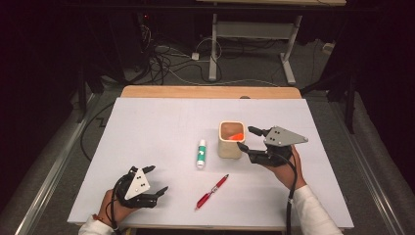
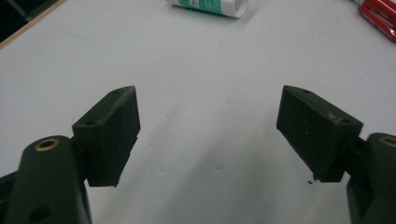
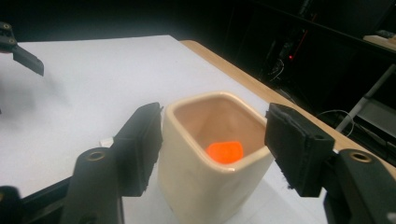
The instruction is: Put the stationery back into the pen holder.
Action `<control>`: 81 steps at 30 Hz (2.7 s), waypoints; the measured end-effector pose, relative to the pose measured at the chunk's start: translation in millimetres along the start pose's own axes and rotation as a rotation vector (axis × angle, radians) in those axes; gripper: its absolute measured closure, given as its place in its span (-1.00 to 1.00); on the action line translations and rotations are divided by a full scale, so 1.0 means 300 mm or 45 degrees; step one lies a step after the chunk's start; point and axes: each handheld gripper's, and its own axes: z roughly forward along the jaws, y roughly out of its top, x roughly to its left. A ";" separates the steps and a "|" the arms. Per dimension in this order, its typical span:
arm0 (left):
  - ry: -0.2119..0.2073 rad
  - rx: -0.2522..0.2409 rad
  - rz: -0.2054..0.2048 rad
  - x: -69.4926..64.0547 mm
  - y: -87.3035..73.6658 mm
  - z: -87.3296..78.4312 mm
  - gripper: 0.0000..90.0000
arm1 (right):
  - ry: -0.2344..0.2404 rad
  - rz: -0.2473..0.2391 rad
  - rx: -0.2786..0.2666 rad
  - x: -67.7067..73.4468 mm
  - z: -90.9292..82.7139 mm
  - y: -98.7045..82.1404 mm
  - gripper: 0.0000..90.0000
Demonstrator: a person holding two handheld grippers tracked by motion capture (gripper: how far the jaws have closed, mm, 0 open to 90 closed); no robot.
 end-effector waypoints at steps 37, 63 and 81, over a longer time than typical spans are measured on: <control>-0.018 -0.001 -0.014 -0.010 0.022 -0.005 -0.54 | -0.292 0.012 0.091 0.129 -0.231 -0.216 -0.53; -0.297 0.328 -0.210 -0.123 0.298 0.130 -0.54 | -0.303 0.020 0.193 0.157 -0.288 -0.306 -0.53; -0.355 0.690 -0.118 -0.214 0.522 0.344 -0.38 | -0.305 0.027 0.167 0.152 -0.288 -0.304 -0.50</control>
